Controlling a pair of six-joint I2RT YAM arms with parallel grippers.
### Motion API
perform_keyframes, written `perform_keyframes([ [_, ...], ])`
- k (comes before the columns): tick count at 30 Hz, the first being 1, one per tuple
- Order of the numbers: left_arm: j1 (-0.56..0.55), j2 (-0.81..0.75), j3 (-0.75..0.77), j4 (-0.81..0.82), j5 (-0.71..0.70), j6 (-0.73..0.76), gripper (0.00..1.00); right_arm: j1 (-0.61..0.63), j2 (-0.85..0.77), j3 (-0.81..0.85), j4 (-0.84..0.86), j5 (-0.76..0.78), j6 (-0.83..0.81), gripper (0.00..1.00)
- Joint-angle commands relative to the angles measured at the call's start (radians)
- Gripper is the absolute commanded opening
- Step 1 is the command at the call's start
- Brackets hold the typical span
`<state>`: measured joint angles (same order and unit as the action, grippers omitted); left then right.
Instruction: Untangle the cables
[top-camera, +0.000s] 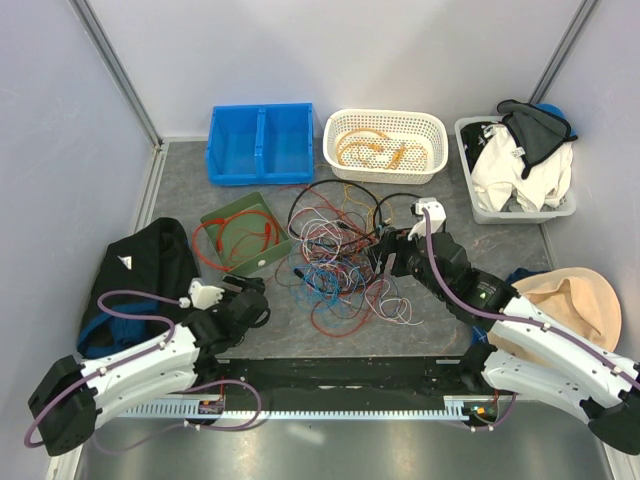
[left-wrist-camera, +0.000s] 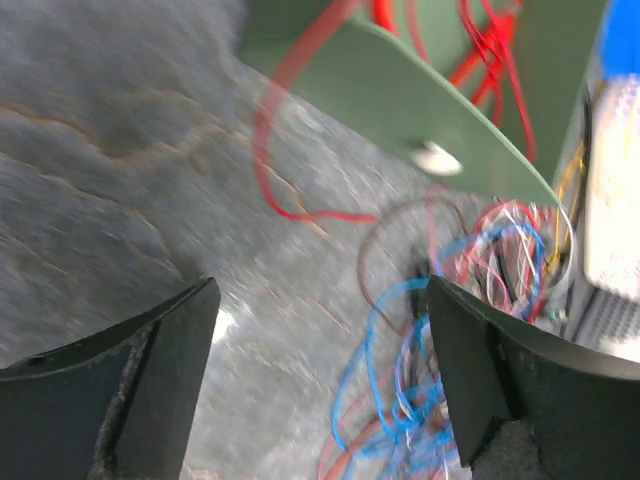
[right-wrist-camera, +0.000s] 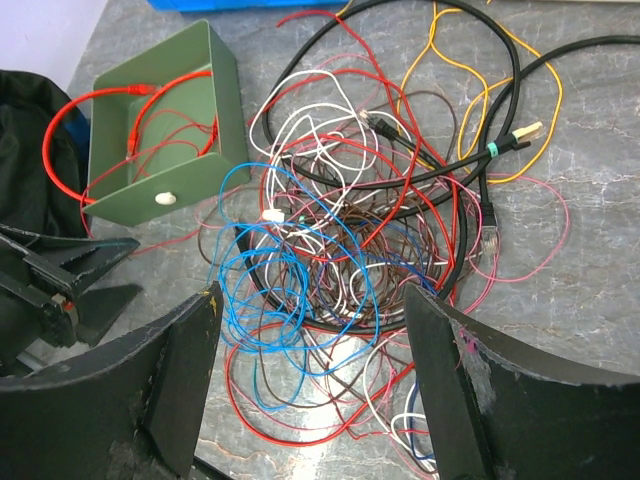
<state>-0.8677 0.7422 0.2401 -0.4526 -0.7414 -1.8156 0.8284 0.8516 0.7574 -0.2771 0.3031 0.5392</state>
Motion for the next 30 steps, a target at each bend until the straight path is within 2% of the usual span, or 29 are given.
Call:
perform_keyframes([
  [1, -0.005, 0.063, -0.048, 0.086, -0.136, -0.132, 0.82, 0.002, 0.009, -0.007, 0.039, -0.018, 0.005, 0.81],
  [5, -0.005, 0.101, -0.099, 0.178, -0.167, -0.148, 0.67, 0.002, 0.007, -0.009, 0.036, -0.010, -0.002, 0.81],
  [11, -0.005, 0.138, -0.116, 0.216, -0.194, -0.152, 0.47, 0.003, 0.006, -0.010, 0.024, -0.009, -0.012, 0.81],
  [15, -0.004, 0.172, -0.122, 0.235, -0.222, -0.174, 0.42, 0.002, 0.004, -0.020, 0.024, -0.013, -0.007, 0.81],
  [17, -0.004, 0.201, -0.121, 0.245, -0.242, -0.177, 0.31, 0.002, 0.004, -0.026, 0.026, -0.016, -0.002, 0.81],
  [18, -0.004, 0.210, -0.117, 0.249, -0.246, -0.182, 0.30, 0.002, 0.003, -0.027, 0.026, -0.018, -0.001, 0.81],
  [22, -0.004, 0.266, -0.096, 0.264, -0.254, -0.191, 0.02, 0.002, -0.006, -0.036, 0.026, -0.021, 0.002, 0.80],
  [26, -0.004, 0.296, -0.084, 0.284, -0.230, -0.171, 0.02, 0.002, -0.020, -0.041, 0.018, -0.019, 0.002, 0.80],
  [29, -0.013, 0.208, -0.071, 0.295, -0.178, -0.049, 0.02, 0.002, -0.031, -0.046, 0.007, -0.010, 0.001, 0.81],
  [30, -0.014, 0.165, -0.050, 0.296, -0.161, 0.069, 0.02, 0.002, -0.034, -0.046, 0.006, -0.007, 0.001, 0.80],
])
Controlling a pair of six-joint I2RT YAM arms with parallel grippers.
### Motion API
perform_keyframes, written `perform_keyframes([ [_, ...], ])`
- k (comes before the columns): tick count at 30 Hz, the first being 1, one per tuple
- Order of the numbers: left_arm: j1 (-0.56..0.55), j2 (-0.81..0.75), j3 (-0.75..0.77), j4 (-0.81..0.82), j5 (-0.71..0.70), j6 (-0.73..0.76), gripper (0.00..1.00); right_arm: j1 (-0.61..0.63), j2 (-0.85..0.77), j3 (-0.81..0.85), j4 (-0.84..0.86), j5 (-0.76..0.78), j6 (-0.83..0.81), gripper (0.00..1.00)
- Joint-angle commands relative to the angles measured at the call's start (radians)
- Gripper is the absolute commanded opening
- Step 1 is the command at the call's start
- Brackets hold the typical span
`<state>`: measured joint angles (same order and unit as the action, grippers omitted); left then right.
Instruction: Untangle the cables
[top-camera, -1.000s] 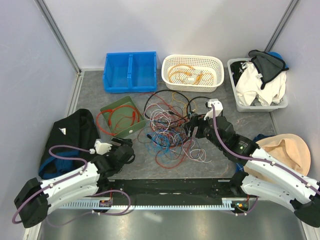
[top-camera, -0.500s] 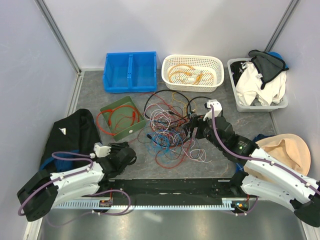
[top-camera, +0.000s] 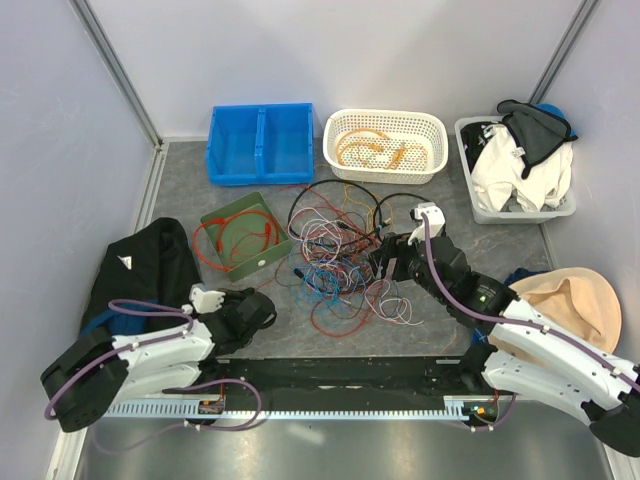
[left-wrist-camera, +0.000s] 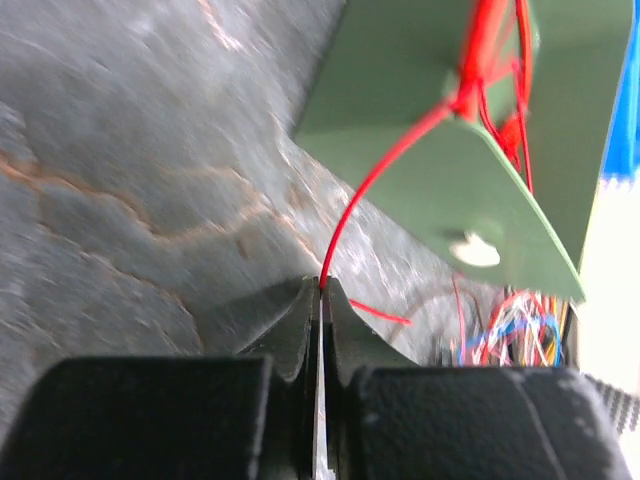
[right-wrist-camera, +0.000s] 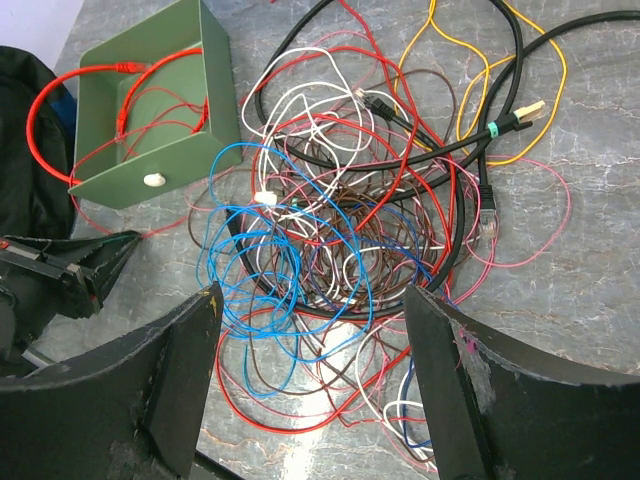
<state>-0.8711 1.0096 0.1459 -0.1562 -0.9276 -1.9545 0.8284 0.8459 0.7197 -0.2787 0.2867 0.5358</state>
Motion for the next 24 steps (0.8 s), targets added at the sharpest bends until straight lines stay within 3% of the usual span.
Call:
perform_keyframes([
  [1, -0.009, -0.144, 0.063, 0.000, 0.059, 0.280, 0.02, 0.002, -0.033, -0.008, 0.006, 0.015, 0.003, 0.81],
  [2, -0.011, -0.182, 0.079, -0.005, 0.075, 0.405, 0.02, 0.002, -0.034, -0.009, 0.006, 0.017, 0.003, 0.80],
  [6, -0.011, -0.341, 0.241, -0.074, 0.115, 0.601, 0.02, 0.002, -0.027, -0.003, 0.006, 0.016, 0.003, 0.80],
  [15, 0.010, -0.177, 0.578, -0.315, 0.082, 0.762, 0.02, 0.002, -0.025, -0.005, 0.021, -0.001, 0.016, 0.80],
  [17, 0.075, -0.094, 0.621, -0.333, 0.116, 0.801, 0.02, 0.002, -0.036, -0.008, 0.016, 0.003, 0.016, 0.80],
  [21, 0.266, 0.033, 0.698, -0.355, 0.330, 0.833, 0.02, 0.002, -0.057, -0.008, -0.004, 0.011, 0.015, 0.80],
  [24, 0.374, 0.087, 0.713, -0.355, 0.378, 0.845, 0.02, 0.002, -0.074, -0.008, -0.019, 0.023, 0.013, 0.80],
])
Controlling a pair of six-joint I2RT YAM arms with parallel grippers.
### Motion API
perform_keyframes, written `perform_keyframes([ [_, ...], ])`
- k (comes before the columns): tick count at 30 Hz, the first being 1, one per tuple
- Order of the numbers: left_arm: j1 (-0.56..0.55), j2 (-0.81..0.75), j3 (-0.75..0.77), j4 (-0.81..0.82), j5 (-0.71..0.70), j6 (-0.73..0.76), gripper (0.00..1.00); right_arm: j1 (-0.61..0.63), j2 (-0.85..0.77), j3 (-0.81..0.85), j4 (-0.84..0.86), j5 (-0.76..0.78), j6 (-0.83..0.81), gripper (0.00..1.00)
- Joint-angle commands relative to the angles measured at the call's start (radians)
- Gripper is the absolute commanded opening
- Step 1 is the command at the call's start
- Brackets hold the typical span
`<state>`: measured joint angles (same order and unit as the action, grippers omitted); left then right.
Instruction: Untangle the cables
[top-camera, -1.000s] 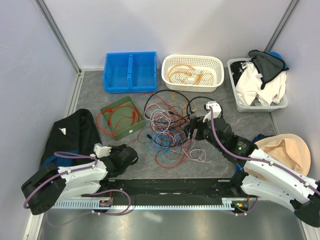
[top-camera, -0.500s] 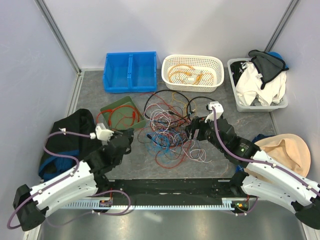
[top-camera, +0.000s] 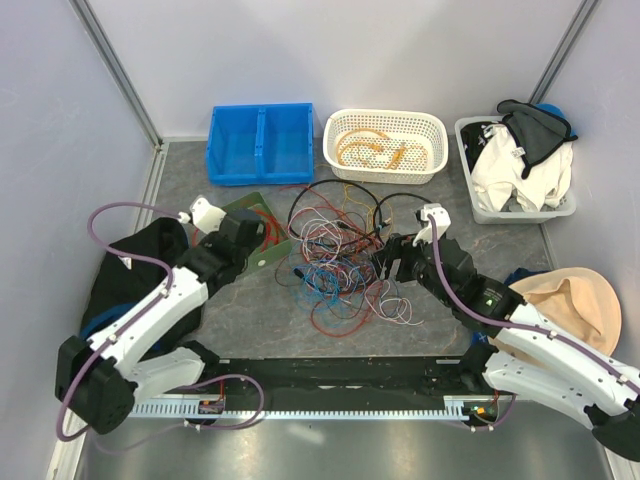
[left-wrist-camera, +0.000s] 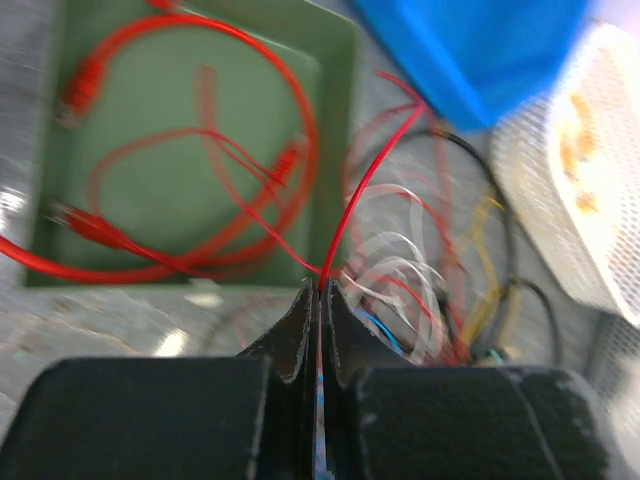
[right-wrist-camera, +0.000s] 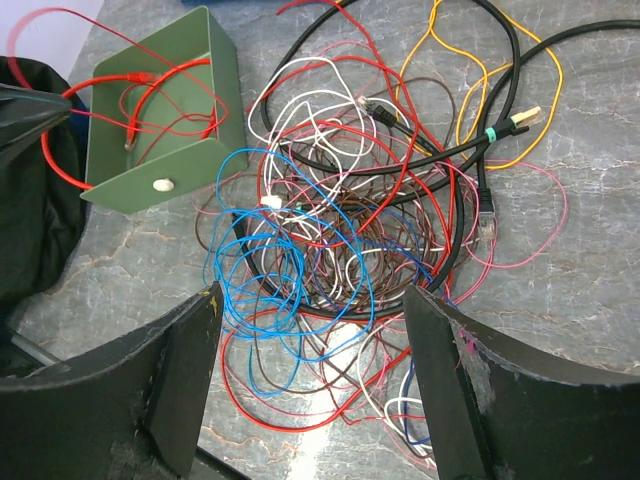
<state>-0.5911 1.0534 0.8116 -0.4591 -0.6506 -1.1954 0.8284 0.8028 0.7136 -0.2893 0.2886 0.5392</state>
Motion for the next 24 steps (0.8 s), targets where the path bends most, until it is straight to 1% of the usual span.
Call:
perform_keyframes([
  [1, 0.124, 0.049, 0.050, -0.052, 0.103, 0.089, 0.02, 0.000, -0.037, -0.002, -0.011, 0.027, 0.008, 0.80],
  [7, 0.221, 0.056, 0.057, -0.059, 0.106, 0.129, 0.02, 0.002, -0.036, -0.005, -0.019, 0.047, -0.004, 0.81],
  [10, 0.270, 0.022, 0.055, -0.079, 0.120, 0.129, 0.02, 0.002, -0.024, 0.001, -0.019, 0.047, -0.010, 0.80],
  [14, 0.280, -0.016, 0.066, -0.088, 0.083, 0.172, 0.02, 0.002, -0.013, -0.002, -0.011, 0.053, -0.016, 0.80],
  [15, 0.281, -0.020, 0.064, -0.113, 0.082, 0.168, 0.02, 0.002, -0.011, -0.002, -0.007, 0.047, -0.018, 0.81],
  [19, 0.301, -0.036, 0.018, -0.124, 0.082, 0.157, 0.02, 0.002, -0.004, -0.003, -0.002, 0.047, -0.018, 0.80],
  [22, 0.330, 0.003, 0.006, -0.121, 0.124, 0.146, 0.02, 0.002, -0.004, -0.013, 0.013, 0.041, -0.018, 0.80],
  [24, 0.333, 0.068, 0.017, -0.115, 0.112, 0.148, 0.02, 0.002, 0.001, -0.014, 0.016, 0.038, -0.013, 0.80],
])
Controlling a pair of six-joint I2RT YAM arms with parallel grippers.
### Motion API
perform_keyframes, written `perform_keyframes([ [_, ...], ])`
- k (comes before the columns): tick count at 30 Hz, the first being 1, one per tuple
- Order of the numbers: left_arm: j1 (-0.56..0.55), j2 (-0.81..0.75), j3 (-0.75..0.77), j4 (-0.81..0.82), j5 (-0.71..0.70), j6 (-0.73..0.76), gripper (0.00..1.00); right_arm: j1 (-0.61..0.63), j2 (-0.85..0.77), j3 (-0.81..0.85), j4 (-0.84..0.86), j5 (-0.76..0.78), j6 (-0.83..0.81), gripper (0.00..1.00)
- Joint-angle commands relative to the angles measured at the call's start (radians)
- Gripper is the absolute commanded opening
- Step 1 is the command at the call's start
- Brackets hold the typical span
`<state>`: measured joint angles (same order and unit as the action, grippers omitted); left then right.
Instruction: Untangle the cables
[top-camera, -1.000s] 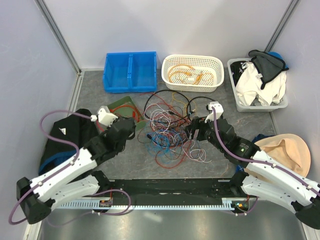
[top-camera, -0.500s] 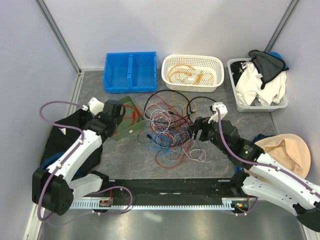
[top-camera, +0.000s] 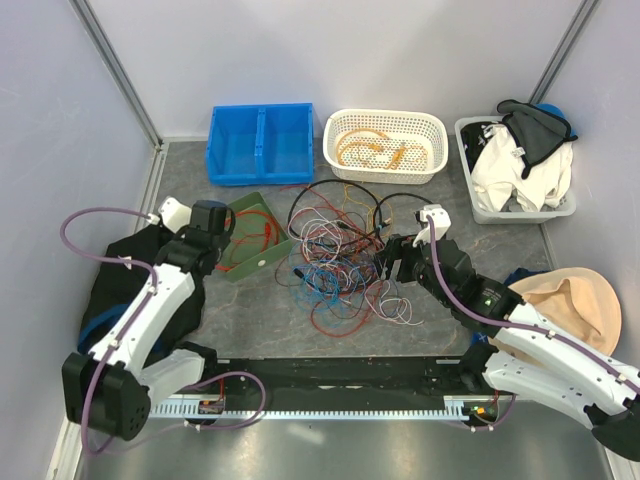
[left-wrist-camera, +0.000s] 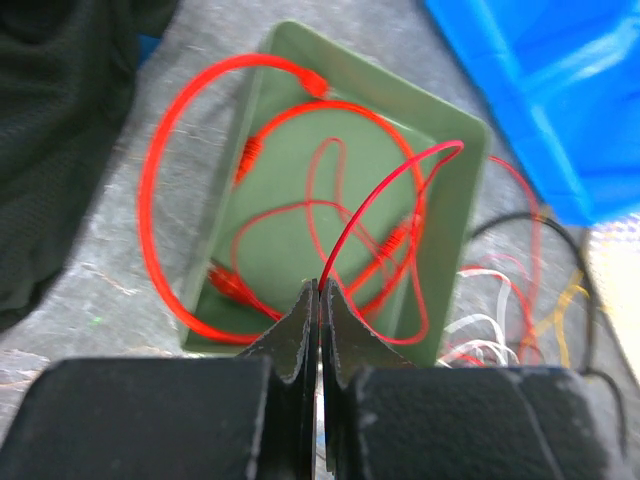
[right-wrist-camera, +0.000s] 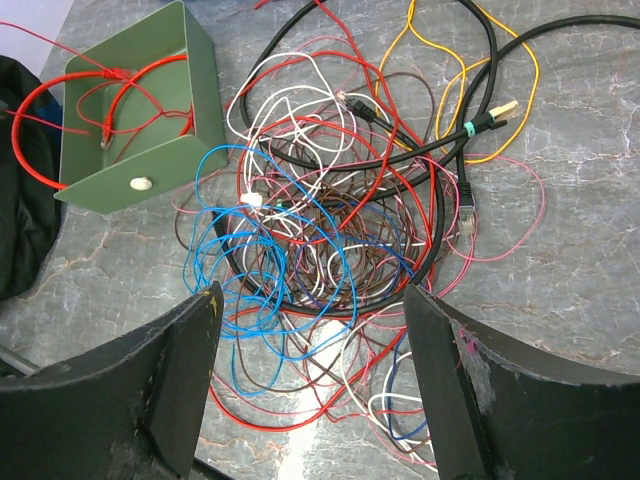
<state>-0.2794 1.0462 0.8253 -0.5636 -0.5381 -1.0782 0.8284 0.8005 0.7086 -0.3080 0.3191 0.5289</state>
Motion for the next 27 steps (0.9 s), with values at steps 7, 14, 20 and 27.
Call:
perform_keyframes([
  [7, 0.080, 0.277, 0.057, 0.004, 0.059, -0.006, 0.02, 0.002, -0.026, -0.017, 0.026, 0.009, -0.003, 0.81],
  [14, 0.080, 0.269, 0.130, 0.030, 0.155, 0.133, 0.26, 0.002, -0.037, -0.021, 0.010, 0.026, -0.013, 0.81],
  [20, 0.080, 0.152, 0.086, 0.123, 0.220, 0.227, 0.71, 0.002, -0.012, -0.003, 0.012, 0.026, -0.021, 0.81],
  [27, 0.078, 0.081, 0.057, 0.128, 0.245, 0.268, 0.99, 0.002, 0.006, -0.003, 0.027, 0.024, -0.020, 0.81],
])
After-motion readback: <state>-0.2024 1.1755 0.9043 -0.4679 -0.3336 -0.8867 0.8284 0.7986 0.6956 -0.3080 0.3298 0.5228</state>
